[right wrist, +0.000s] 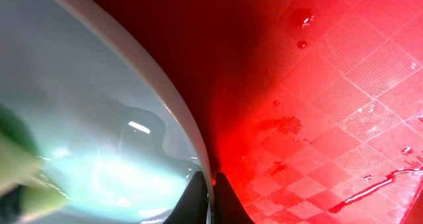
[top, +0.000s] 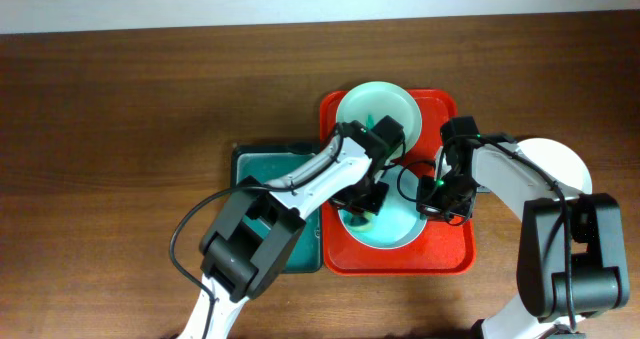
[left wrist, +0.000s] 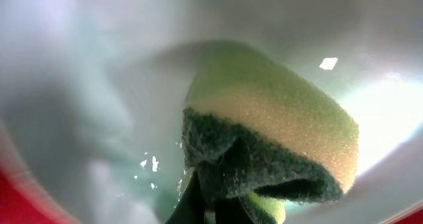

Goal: Clean dirty plates on tray and stack at the side

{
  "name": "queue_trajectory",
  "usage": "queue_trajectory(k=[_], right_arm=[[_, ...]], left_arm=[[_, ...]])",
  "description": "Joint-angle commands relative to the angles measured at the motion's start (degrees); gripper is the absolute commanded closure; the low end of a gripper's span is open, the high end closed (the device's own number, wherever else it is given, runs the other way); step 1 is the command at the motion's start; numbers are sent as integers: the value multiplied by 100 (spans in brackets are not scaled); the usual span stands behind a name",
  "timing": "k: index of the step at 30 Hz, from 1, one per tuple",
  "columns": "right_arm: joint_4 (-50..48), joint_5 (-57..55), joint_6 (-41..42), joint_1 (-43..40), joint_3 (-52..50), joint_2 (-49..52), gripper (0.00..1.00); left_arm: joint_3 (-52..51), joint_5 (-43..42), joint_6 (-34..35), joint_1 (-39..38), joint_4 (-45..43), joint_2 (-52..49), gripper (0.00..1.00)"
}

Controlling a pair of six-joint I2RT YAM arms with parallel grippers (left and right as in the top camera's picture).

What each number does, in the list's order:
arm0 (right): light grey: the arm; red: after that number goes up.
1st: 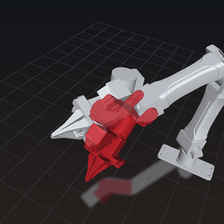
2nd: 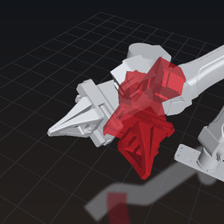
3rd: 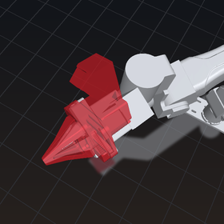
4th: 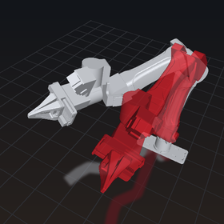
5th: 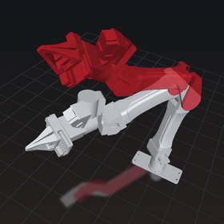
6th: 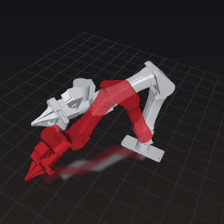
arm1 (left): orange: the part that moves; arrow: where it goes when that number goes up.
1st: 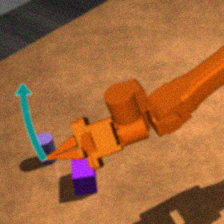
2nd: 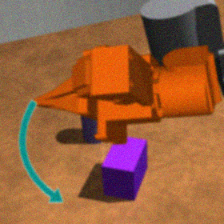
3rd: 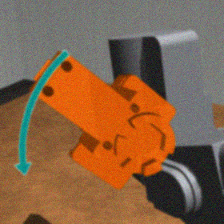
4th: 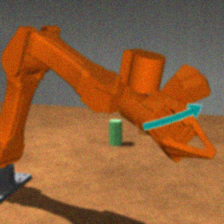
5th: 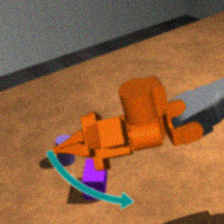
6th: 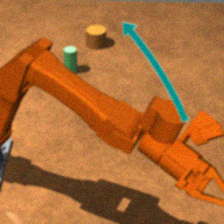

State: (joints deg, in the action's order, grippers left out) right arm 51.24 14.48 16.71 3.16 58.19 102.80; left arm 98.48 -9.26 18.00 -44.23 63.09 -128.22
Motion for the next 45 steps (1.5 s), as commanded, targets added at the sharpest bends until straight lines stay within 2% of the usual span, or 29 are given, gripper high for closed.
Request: queue_trajectory(k=[1, 7, 9, 12, 15, 17, 21, 22, 24, 26, 29, 30, 32, 33, 35, 38, 41, 43, 45], right_arm=[[-28, -616, 20, -17, -76, 155, 96], [-24, -616, 7, -17, -76, 155, 96], [-24, -619, 2, -17, -76, 155, 96], [-28, -614, -411, -17, -76, 155, 96], [-28, -614, -601, -17, -76, 155, 96], [-26, -612, -599, -17, -76, 155, 96], [-31, -612, -599, -17, -76, 155, 96], [-59, -612, -597, -17, -76, 155, 96], [-103, -533, -584, -17, -76, 155, 96], [-92, -352, -579, -15, -72, 79, 96], [273, -356, -579, -2, 98, -643, 96], [494, -361, -581, 79, 284, -1128, 96], [815, -369, -579, 396, 702, -1814, 96], [909, -396, -579, 616, 916, -2041, 96], [879, -656, -459, 1390, 1329, -2277, 96], [330, -1270, -219, 2339, 1370, -2175, 96], [-179, -2334, 155, 3187, 1370, -1832, 96], [-227, -3611, 634, 3687, 1384, -1757, 96], [-219, -4385, 632, 4107, 1432, -1757, 96]], left_arm=[[-138, 1338, 326, 291, 90, 199, 100], [-81, 1314, 444, 387, 118, 1910, 100], [-81, 1318, 380, 675, 330, 2468, 100], [-122, 1316, 164, 1414, 857, 2741, 100], [-841, 1316, 164, 1847, 649, 2721, 100], [-2015, 1202, 166, 1985, -205, 2697, 100], [-2920, 857, 168, 2002, -1115, 2697, 84], [-2872, 763, 166, 2002, -1165, 2706, 73], [-2717, 490, 168, 2004, -1121, 2734, 61], [-2409, 258, 166, 2109, -896, 2885, 55], [-1895, 258, 166, 2426, -308, 3338, 41], [-1714, 258, 166, 2636, -170, 3661, 27], [-1648, 260, 166, 2911, -197, 4142, 9], [-1648, 260, 166, 3016, -212, 4334, 3], [-1648, 282, 166, 3198, -210, 4686, 0], [-1659, 323, 166, 3209, -131, 4741, 1], [-1668, 323, 166, 3209, 7, 4741, 1], [-1668, 321, 168, 3209, 22, 4741, 1], [-1668, 321, 166, 3202, 22, 4741, 1]])
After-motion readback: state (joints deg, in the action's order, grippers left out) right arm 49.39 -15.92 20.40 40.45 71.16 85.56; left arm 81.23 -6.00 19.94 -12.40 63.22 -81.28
